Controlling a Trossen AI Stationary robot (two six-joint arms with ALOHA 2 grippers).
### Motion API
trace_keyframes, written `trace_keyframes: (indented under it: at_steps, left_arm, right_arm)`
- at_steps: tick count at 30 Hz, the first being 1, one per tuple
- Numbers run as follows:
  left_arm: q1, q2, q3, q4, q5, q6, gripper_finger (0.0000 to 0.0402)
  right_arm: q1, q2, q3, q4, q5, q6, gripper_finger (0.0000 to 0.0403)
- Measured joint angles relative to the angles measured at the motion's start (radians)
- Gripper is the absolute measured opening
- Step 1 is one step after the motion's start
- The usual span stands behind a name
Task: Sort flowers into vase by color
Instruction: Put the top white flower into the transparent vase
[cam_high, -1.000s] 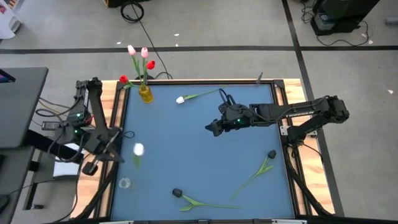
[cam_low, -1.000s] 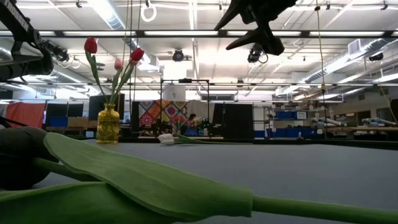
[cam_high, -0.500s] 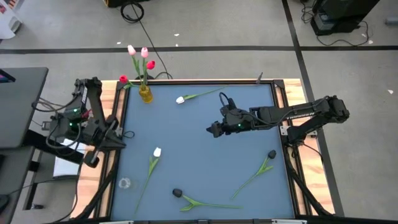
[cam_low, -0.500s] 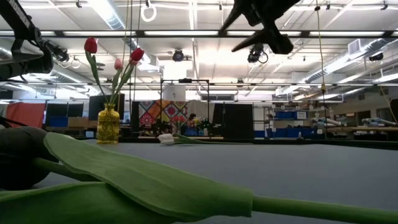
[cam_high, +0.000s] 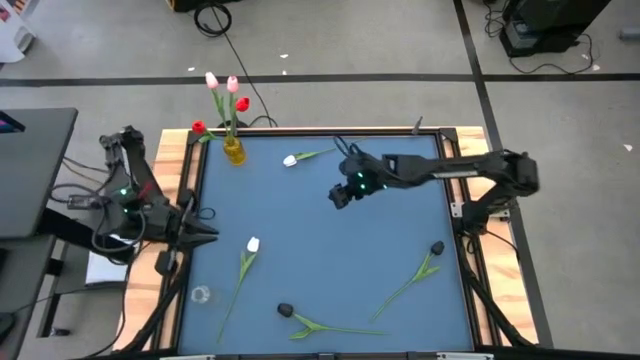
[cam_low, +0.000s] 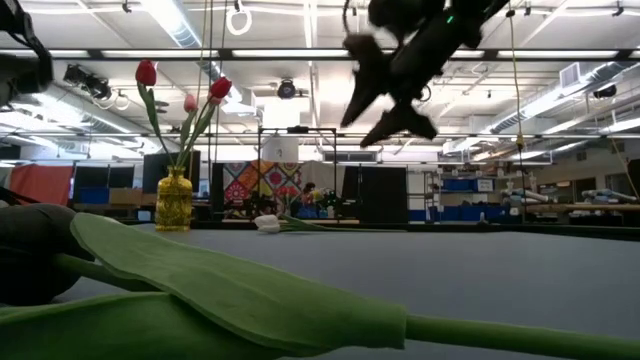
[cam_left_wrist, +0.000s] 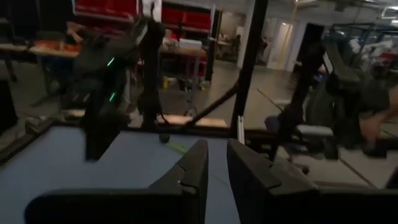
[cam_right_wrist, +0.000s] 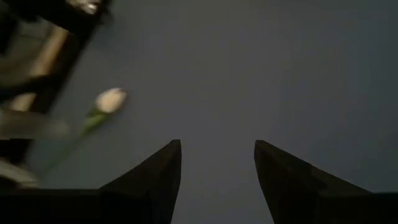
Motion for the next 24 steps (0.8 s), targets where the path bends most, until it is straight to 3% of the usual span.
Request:
trace_keyframes:
  at_steps: [6, 14, 24]
  left_arm:
    - [0.118, 0.101, 0.000, 0.164, 0.034, 0.017, 0.0066]
    - [0.321, 0.221, 0.000, 0.138, 0.059, -0.274, 0.0066]
    - [0.589, 0.348, 0.000, 0.087, 0.291, -0.587, 0.0067]
  right_arm:
    - [-0.143, 0.154, 0.123, -0.059, -0.076, -0.313, 0.0210]
    - [-0.303, 0.390, 0.406, -0.276, -0.080, -0.818, 0.0210]
    - [-0.455, 0.616, 0.615, -0.363, -0.066, -1.196, 0.0197]
